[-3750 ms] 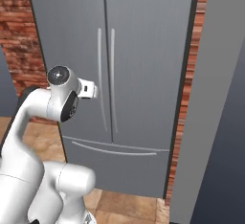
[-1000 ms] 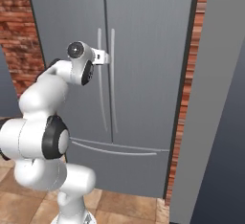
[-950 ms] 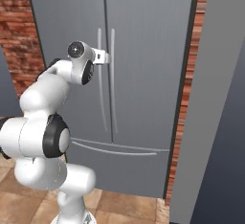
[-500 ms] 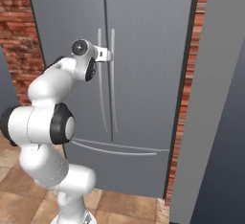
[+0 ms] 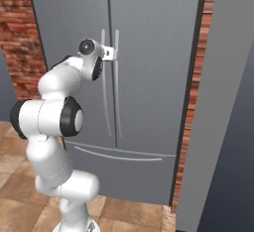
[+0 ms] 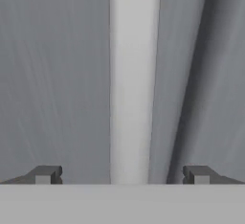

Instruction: Retrieve the mango and peach from the fridge and place them into the bowl on the dining table.

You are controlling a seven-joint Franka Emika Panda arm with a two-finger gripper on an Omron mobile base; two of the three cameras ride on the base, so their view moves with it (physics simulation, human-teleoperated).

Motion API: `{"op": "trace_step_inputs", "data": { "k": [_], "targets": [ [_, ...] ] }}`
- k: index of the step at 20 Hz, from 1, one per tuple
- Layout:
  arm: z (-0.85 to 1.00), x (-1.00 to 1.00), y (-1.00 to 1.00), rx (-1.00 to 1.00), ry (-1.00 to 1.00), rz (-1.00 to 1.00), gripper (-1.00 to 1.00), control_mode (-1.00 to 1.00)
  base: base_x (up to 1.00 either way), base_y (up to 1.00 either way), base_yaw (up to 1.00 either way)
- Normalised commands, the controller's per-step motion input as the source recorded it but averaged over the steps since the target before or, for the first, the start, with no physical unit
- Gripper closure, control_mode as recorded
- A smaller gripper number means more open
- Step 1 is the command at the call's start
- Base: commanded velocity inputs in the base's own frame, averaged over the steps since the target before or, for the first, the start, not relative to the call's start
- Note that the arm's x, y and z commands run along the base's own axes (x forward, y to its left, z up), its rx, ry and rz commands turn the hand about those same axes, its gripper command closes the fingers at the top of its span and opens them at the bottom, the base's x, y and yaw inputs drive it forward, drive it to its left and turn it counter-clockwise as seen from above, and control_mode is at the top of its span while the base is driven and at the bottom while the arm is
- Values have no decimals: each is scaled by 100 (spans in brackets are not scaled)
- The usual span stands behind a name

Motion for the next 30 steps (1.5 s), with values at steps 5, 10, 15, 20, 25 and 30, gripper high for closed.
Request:
{"op": "trace_step_inputs", "data": {
  "k": [5,10,15,20,25,30],
  "targets": [
    [-6,46,0,0,-3,0,-100,-100,0,0,0],
    [-13,49,0,0,-5,0,-100,-100,0,0,0],
    [-15,51,0,0,-3,0,100,-100,0,0,0],
    [-1,29,0,0,0,0,100,-100,0,0,0],
    [0,-5,0,0,0,0,100,-100,0,0,0],
    [13,-53,0,0,0,0,100,-100,0,0,0]
  ]
}}
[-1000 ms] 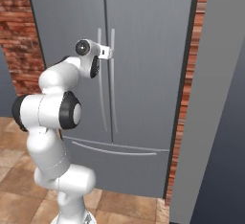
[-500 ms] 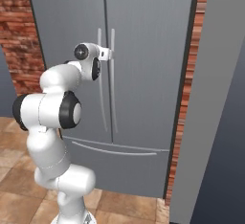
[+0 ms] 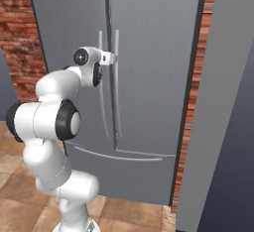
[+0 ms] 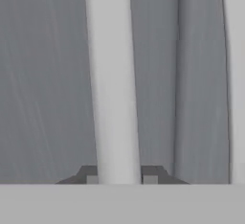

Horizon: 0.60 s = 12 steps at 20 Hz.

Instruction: Retrieve the mango and peach from the fridge and place them into the bowl on the dining table.

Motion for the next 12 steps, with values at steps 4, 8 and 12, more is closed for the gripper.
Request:
{"op": "trace_step_inputs", "data": {
  "k": [4,8,12],
  "targets": [
    [29,-93,0,0,0,0,100,-100,0,0,0],
    [28,-97,14,-5,0,0,100,-100,0,0,0],
    [33,-79,43,-8,4,0,100,-100,0,0,0]
  ]
}}
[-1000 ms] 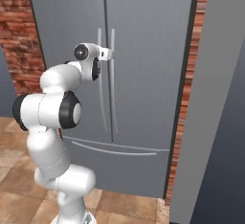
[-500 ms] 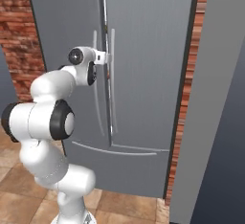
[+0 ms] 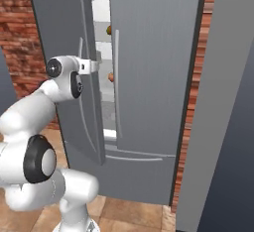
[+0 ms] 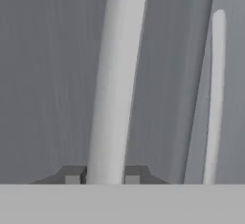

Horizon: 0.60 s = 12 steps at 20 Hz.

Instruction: Retrieve the mango and peach from the fridge and place them into the bowl on the dining table.

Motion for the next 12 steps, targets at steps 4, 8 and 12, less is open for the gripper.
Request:
{"op": "trace_step_inputs", "data": {
  "k": [4,8,12],
  "targets": [
    [47,-67,37,-9,5,0,100,-100,0,0,0],
    [59,-58,18,-7,3,0,100,-100,0,0,0],
    [64,-61,7,-6,1,0,100,-100,0,0,0]
  ]
}}
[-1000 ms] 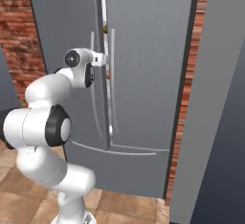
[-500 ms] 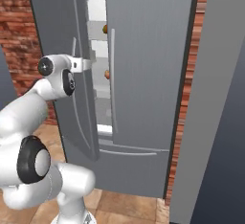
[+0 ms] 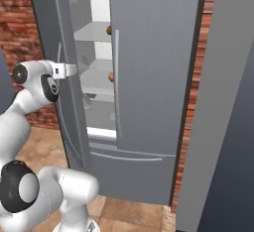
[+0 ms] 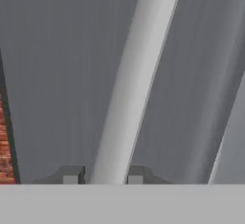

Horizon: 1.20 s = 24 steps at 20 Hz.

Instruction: Retrieve the mango and peach from the fridge and place them into the bowl on the dining table.

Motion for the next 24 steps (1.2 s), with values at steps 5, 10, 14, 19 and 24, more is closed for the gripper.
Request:
{"op": "trace_step_inputs", "data": {
  "k": [5,10,14,19,24],
  "targets": [
    [63,-67,0,-4,0,0,-100,-100,0,0,0],
    [59,-64,0,-1,0,0,-100,-100,0,0,0],
    [76,-63,-6,1,0,0,-100,-100,0,0,0],
    [96,-56,-5,11,1,0,-100,-100,0,0,0],
    [73,-49,-31,20,11,3,-100,-100,0,0,0]
  ]
}}
